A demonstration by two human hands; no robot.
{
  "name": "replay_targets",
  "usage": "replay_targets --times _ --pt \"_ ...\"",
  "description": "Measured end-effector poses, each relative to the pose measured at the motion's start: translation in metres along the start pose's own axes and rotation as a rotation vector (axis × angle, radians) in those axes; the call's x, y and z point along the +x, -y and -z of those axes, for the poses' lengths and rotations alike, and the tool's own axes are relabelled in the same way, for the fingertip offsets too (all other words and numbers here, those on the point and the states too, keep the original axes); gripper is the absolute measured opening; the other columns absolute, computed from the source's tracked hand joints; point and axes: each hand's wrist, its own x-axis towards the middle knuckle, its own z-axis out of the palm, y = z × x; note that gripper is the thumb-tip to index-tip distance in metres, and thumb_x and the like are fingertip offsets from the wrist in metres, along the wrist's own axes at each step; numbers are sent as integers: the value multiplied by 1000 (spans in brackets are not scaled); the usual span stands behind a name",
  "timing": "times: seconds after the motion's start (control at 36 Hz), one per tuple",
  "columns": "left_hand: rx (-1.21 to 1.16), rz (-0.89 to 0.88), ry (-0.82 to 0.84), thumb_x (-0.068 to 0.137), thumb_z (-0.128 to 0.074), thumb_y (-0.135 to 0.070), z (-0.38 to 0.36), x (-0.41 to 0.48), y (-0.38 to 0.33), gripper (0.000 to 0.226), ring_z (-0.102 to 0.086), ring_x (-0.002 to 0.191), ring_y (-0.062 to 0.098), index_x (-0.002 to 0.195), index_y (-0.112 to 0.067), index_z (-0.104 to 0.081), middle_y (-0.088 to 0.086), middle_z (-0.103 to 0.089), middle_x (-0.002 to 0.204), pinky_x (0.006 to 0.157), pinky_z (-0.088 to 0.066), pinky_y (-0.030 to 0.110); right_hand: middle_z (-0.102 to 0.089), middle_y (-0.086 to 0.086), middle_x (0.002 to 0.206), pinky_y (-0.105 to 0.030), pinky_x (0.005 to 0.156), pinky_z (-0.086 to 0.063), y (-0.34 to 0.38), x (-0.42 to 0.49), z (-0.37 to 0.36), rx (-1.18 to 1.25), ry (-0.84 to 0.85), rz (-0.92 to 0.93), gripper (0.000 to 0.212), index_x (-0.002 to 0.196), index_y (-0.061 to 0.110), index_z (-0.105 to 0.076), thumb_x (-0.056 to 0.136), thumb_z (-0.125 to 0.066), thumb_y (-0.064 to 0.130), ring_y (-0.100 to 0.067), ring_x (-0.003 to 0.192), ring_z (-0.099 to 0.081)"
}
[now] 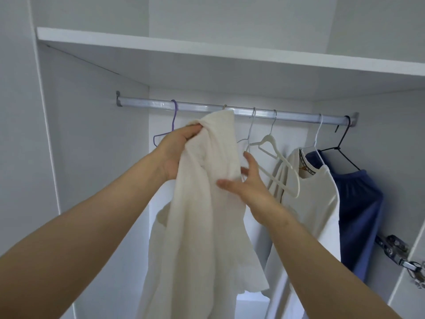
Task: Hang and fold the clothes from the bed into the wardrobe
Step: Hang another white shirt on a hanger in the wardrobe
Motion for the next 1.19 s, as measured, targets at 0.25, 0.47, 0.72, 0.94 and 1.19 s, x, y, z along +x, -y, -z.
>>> replay_targets --times 0.25,0.47,0.72,0.94,1.19 --pt "501 -87 -68 91 -57 -21 40 10 -23 9 -69 61 10 87 -16 -64 -2 -72 72 52 -53 18 -67 5 78 -15 57 -50 -9 1 17 -97 -179 28 18 80 23 -64 95 -53 21 -4 64 -64" --pt "1248 -41 -26 74 -78 -27 58 10 -19 29 -59 91 6 93 -29 -57 -20 -63 93 75 -40 17 -64 5 65 -20 57 -47 30 14 26 -24 -157 136 24 71 21 -65 93 -55 22 -12 59 -58" --pt "1139 -112 -170 86 -65 -24 58 19 -23 20 -59 100 23 106 -19 -63 4 -64 109 90 -47 34 -47 -10 65 -18 43 -31 33 17 32 -243 -141 121 37 84 -3 -63 87 -64 33 -13 48 -41" --pt "875 -55 -74 88 -61 -16 55 8 -30 14 -63 102 24 102 -16 -64 8 -67 111 93 -47 38 -57 -5 68 -22 56 -43 31 20 34 -307 -124 105 23 76 3 -64 86 -66 24 -12 56 -53" --pt "892 330 693 80 -57 -30 34 -16 -14 23 -67 85 7 97 -19 -68 -8 -72 91 78 -53 21 -44 -5 72 -25 52 -29 25 31 28 -402 -397 146 36 59 25 -49 94 -48 16 -21 64 -39"
